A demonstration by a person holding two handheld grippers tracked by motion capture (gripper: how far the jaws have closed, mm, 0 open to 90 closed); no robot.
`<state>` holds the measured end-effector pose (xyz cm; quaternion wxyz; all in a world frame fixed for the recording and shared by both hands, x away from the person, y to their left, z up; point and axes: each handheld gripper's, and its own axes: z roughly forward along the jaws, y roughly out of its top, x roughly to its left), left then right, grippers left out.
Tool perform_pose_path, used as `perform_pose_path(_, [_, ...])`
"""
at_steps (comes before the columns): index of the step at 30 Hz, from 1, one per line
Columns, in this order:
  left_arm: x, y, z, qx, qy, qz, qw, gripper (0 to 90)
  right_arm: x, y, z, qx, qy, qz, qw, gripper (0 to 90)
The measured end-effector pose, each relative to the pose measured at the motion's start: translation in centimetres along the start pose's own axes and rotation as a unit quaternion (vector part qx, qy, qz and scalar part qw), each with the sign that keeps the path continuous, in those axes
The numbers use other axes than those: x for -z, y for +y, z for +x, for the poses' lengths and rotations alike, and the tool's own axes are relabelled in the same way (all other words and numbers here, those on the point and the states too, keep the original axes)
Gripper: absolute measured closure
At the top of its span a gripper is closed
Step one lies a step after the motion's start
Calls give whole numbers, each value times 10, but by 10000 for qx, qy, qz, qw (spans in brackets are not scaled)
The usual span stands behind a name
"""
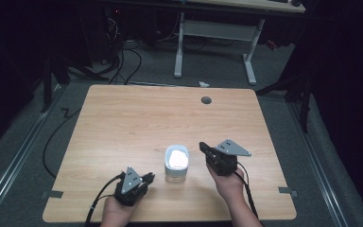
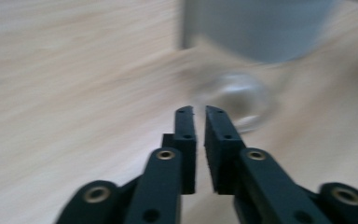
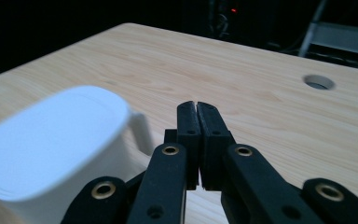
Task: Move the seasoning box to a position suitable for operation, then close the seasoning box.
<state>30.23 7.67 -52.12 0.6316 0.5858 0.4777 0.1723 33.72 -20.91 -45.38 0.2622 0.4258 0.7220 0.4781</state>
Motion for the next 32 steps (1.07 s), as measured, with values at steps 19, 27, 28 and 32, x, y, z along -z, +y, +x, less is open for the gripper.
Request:
perform_pose_path(19, [13, 26, 89, 301, 1299, -279, 9907, 507, 65, -81, -87, -1053, -1037, 192, 9888, 771])
perform_pose_path(27, [13, 23, 77, 210, 1206, -202, 9923, 503, 75, -92, -81, -798, -1005, 263, 9914, 711])
perform_pose_path(28, [13, 24, 76, 239, 1188, -218, 9924, 505, 74, -96, -80, -860, -963, 296, 9912, 705])
perform_pose_path(32, [13, 20, 72, 55, 1192, -123, 9928, 506, 72, -98, -78, -809, -943, 432, 9913, 673])
